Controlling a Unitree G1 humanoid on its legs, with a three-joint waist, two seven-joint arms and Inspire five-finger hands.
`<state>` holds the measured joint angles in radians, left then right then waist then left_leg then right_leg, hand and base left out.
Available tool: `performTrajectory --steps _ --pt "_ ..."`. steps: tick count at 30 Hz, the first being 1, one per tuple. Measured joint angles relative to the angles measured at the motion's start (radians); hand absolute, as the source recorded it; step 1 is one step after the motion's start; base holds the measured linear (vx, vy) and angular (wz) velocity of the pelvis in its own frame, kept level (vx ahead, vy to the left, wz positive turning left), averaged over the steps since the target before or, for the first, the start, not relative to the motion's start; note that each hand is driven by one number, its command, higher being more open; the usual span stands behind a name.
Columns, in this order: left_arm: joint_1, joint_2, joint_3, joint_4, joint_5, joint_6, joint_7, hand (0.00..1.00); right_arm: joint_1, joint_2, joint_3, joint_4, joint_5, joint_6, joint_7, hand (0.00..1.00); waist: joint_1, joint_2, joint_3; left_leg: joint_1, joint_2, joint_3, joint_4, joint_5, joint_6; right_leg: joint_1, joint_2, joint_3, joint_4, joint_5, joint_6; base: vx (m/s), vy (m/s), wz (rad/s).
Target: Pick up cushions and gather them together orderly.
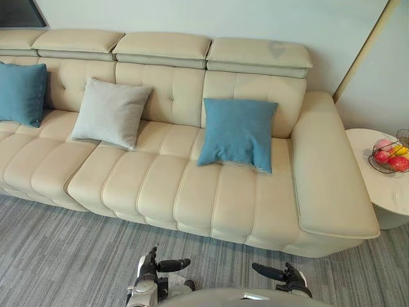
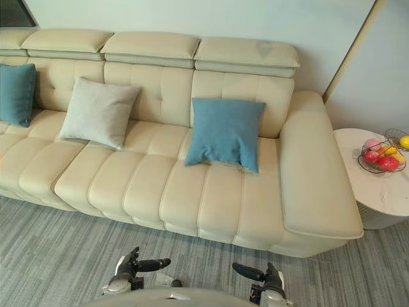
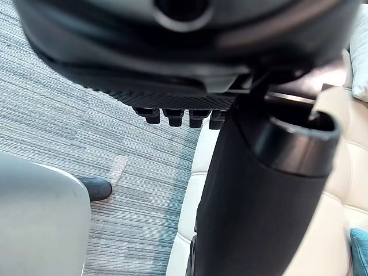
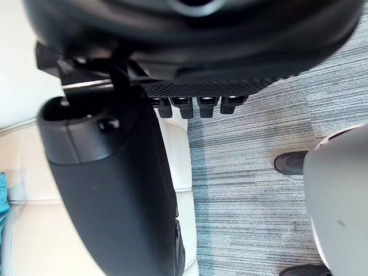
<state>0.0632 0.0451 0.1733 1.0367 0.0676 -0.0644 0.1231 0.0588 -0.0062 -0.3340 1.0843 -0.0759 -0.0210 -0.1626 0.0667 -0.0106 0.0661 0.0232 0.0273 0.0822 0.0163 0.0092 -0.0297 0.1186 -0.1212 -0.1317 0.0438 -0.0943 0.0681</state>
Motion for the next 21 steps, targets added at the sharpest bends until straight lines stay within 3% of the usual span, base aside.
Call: performTrajectory --steps 14,17,18,19,21 --pt "-0.009 -0.029 0.089 0.025 -0.03 0.034 -0.012 1.0 0.017 0.005 0.042 -0.039 0.005 0.041 0.005 1.0 -0.026 -0.002 0.026 0.109 0.022 0.092 -0.094 0.034 -0.008 0.007 0.009 0.058 0.044 -0.008 0.006 -0.03 -0.001 -0.17" --pt "-0.027 -0.033 0.123 0.023 -0.027 0.035 -0.016 1.0 0.017 0.01 0.088 -0.07 0.006 0.04 0.006 1.0 -0.025 -0.013 0.054 0.02 0.04 0.096 0.11 -0.072 -0.019 -0.032 0.011 0.111 0.075 -0.014 0.008 -0.07 -0.001 -0.49" --pt "-0.029 -0.047 0.153 0.015 -0.029 0.034 -0.014 1.0 0.01 0.005 0.092 -0.07 0.006 0.041 0.005 1.0 -0.024 -0.003 0.054 -0.022 0.046 0.026 0.199 -0.13 -0.025 -0.062 0.027 0.151 0.09 -0.016 0.008 0.0 0.006 -0.83" --pt "-0.029 -0.053 0.165 0.01 -0.029 0.034 -0.011 1.0 0.007 0.001 0.091 -0.071 0.007 0.04 0.002 1.0 -0.027 0.004 0.055 -0.038 0.054 0.019 0.231 -0.165 -0.025 -0.085 0.045 0.184 0.098 -0.015 0.008 0.01 0.013 -1.08" --pt "-0.029 -0.049 0.166 0.008 -0.03 0.033 -0.009 1.0 0.006 0.003 0.09 -0.074 0.008 0.042 -0.002 1.0 -0.028 0.006 0.054 -0.044 0.074 0.072 0.25 -0.191 -0.028 -0.109 0.058 0.231 0.1 -0.005 0.01 0.01 0.032 -0.96"
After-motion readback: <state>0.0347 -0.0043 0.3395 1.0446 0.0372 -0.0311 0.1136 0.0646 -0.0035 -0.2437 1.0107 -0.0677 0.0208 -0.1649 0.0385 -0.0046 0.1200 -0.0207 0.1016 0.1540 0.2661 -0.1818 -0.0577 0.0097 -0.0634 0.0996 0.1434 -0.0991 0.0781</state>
